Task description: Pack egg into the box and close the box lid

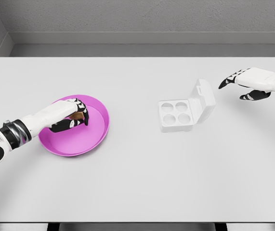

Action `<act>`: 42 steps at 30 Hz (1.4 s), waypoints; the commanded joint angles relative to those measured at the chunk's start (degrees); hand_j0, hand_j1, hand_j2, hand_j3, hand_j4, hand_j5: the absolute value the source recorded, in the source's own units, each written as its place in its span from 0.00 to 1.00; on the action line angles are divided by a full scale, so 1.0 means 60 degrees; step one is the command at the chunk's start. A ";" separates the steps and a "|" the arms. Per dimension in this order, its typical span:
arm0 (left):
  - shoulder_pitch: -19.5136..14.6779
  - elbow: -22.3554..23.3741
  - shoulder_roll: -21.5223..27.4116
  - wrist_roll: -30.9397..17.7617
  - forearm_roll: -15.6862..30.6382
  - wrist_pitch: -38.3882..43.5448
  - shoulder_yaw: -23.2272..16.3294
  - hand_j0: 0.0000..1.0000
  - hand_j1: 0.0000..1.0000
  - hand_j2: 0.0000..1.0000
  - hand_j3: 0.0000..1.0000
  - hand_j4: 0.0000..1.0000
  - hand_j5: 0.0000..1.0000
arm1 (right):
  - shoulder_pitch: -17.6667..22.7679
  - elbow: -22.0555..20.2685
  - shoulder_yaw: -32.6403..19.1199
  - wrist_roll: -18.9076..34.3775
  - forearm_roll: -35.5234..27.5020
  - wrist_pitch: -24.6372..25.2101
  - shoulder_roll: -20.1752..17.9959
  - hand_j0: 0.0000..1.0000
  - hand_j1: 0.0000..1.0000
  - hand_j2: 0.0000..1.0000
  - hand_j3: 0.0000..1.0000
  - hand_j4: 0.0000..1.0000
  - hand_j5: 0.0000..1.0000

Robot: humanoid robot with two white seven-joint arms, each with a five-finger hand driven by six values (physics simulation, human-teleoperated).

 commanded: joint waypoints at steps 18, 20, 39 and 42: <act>-0.0498 -0.0542 -0.0605 0.0012 0.0033 -0.0002 -0.0183 0.22 0.22 0.22 0.22 0.22 0.22 | 0.0000 -0.0006 -0.0007 -0.0003 -0.0062 0.0024 -0.0010 0.74 0.74 0.74 0.74 0.74 0.74; -0.0557 -0.0542 -0.0722 0.0012 0.0019 -0.0002 -0.0198 0.22 0.22 0.22 0.22 0.22 0.22 | -0.0015 -0.0006 -0.0007 -0.0003 -0.0062 0.0024 -0.0010 0.74 0.74 0.74 0.74 0.74 0.74; -0.1260 -0.0439 -0.1747 0.0012 -0.0787 -0.0002 -0.1297 0.21 0.21 0.21 0.21 0.21 0.21 | 0.0000 -0.0021 -0.0007 -0.0003 -0.0062 0.0024 -0.0025 0.74 0.74 0.74 0.74 0.74 0.74; -0.1318 -0.0410 -0.1909 0.0012 -0.0816 -0.0002 -0.1355 0.21 0.21 0.21 0.21 0.21 0.21 | 0.0000 -0.0021 -0.0007 -0.0003 -0.0062 0.0024 -0.0025 0.74 0.74 0.74 0.74 0.74 0.74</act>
